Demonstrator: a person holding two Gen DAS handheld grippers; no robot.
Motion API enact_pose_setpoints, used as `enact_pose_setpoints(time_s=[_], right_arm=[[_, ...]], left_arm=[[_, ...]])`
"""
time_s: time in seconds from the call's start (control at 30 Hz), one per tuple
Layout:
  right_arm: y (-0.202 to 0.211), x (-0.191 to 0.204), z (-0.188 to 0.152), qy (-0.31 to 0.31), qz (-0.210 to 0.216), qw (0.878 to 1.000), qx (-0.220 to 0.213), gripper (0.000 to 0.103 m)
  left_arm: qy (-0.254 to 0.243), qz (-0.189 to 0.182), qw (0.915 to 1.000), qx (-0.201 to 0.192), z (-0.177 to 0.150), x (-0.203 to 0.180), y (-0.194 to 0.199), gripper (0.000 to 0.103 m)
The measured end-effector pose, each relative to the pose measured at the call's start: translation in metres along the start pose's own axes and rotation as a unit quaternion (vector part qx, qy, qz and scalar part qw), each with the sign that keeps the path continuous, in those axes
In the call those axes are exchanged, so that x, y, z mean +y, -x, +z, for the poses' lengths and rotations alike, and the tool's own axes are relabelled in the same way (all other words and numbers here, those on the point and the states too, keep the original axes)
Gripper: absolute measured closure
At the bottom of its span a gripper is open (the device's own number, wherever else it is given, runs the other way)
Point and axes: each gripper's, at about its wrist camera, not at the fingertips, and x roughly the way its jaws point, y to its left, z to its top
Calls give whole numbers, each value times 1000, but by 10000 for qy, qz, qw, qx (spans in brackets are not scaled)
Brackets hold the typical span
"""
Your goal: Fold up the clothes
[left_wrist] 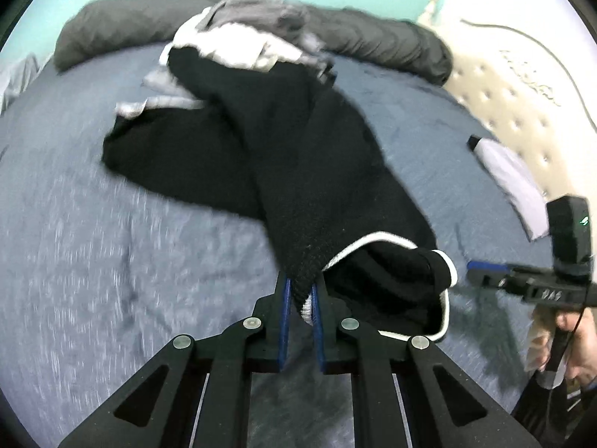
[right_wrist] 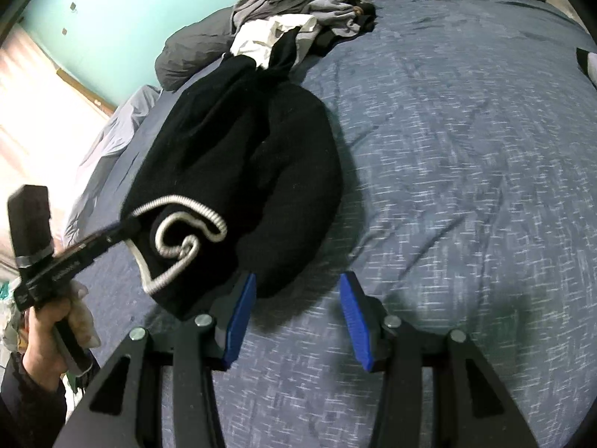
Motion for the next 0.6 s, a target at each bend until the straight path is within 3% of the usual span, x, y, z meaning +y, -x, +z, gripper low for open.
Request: enact_pose_setpoints(time_s=[0.13, 0.2, 0.33, 0.5, 0.6], right_arm=[[-9, 12, -1, 47, 72, 9999, 99, 55], [-13, 18, -3, 126, 92, 9998, 158, 48], [-23, 22, -7, 145, 110, 9995, 268, 46], [-29, 25, -10, 96, 229, 9993, 292, 46], [-30, 28, -10, 169, 238, 9991, 321, 46]], left_arm=[[-29, -4, 9998, 179, -6, -3, -11, 91], [-126, 8, 9997, 188, -3, -11, -11, 91], [-412, 112, 9991, 46, 7, -28, -2, 65], [-914, 220, 9955, -125, 18, -52, 9, 64], [-1252, 210, 9919, 33, 21, -66, 0, 64]])
